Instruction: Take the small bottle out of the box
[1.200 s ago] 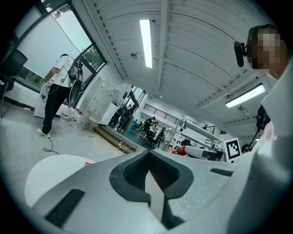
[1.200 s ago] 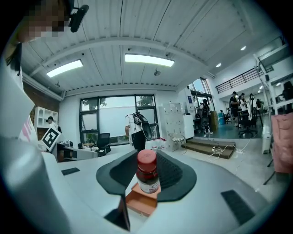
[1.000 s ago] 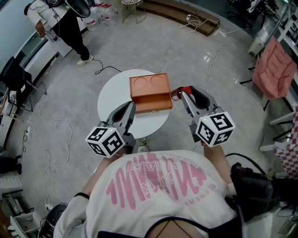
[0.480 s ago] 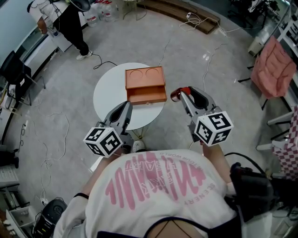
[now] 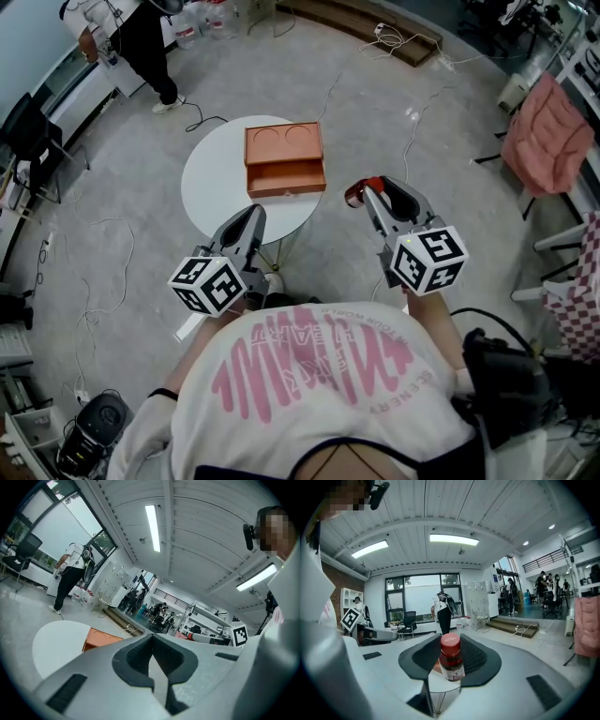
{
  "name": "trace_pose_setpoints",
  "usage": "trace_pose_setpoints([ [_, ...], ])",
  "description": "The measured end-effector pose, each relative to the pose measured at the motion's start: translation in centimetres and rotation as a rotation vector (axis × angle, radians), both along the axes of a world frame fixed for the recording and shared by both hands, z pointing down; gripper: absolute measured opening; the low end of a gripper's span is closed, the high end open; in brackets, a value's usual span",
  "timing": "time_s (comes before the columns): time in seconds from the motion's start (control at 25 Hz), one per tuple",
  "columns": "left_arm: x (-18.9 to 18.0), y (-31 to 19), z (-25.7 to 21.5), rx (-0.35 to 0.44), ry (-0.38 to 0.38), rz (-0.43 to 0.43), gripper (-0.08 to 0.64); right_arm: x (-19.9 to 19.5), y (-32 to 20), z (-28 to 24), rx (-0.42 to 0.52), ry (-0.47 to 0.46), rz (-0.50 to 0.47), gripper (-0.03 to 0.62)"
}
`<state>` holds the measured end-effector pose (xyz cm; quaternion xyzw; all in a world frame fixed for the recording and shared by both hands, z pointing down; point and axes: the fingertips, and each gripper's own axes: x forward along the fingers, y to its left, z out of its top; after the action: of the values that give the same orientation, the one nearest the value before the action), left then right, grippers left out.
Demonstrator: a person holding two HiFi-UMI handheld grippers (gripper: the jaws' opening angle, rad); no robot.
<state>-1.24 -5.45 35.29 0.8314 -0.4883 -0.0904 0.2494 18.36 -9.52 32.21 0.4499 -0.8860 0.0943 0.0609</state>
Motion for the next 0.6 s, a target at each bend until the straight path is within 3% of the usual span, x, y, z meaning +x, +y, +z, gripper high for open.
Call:
trace_pose_setpoints([
  [0.6, 1.3, 4.7, 0.9, -0.013, 0.007, -0.029, 0.008, 1.9, 4.3, 1.2, -0.002, 0.022, -0.013, 0.126],
])
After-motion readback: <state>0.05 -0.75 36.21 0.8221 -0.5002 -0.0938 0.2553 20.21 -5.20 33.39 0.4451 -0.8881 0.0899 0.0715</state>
